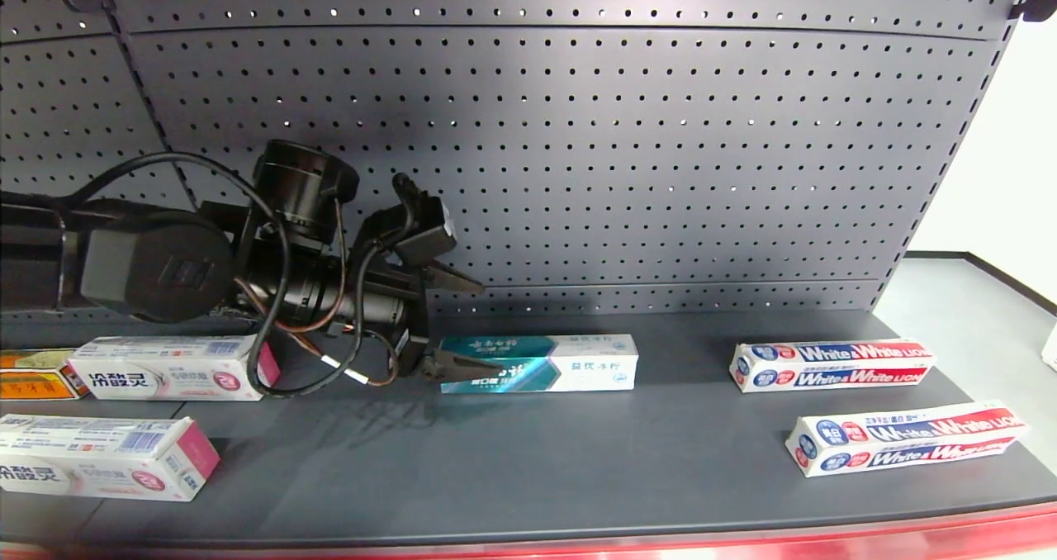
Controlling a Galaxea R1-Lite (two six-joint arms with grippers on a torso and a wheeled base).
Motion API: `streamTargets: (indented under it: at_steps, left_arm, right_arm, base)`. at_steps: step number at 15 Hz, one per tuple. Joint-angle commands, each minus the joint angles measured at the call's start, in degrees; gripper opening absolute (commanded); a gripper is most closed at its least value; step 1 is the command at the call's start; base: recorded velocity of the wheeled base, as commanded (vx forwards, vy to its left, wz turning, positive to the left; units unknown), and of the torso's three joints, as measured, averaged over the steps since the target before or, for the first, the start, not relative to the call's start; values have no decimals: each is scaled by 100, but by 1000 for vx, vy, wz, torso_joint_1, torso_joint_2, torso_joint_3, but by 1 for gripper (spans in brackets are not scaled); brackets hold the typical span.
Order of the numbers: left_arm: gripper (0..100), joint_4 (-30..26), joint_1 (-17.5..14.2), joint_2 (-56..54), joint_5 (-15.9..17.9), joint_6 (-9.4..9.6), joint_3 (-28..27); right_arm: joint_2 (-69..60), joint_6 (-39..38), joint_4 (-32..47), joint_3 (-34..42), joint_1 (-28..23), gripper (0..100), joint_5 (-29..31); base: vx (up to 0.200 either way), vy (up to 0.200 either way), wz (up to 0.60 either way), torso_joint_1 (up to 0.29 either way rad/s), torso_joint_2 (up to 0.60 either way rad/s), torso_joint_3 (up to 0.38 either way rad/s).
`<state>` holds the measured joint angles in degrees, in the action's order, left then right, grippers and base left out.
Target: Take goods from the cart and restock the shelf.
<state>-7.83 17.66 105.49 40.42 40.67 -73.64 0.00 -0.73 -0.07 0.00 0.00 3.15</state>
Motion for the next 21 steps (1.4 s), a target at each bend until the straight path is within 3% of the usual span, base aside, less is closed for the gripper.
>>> streamTargets:
  at_steps: [1,4,15,21]
  left_arm:
    - [100,0,-9,174,9,-6,-62]
    - [100,9,-44,367,9,-15,-423]
    - [100,-8,-35,649,1,-85,-291]
    - [100,-342,-53,745,-8,-33,-335]
  right_arm:
    - [0,-6,-1,0,0,0,2]
    - [0,3,-1,0,0,0,2]
    - [0,-6,-1,0,0,0,2]
    - [0,3,-1,0,0,0,2]
  base:
    - [0,0,0,0,0,0]
    - [0,0,0,0,0,0]
    - [0,0,0,0,0,0]
    - [0,0,0,0,0,0]
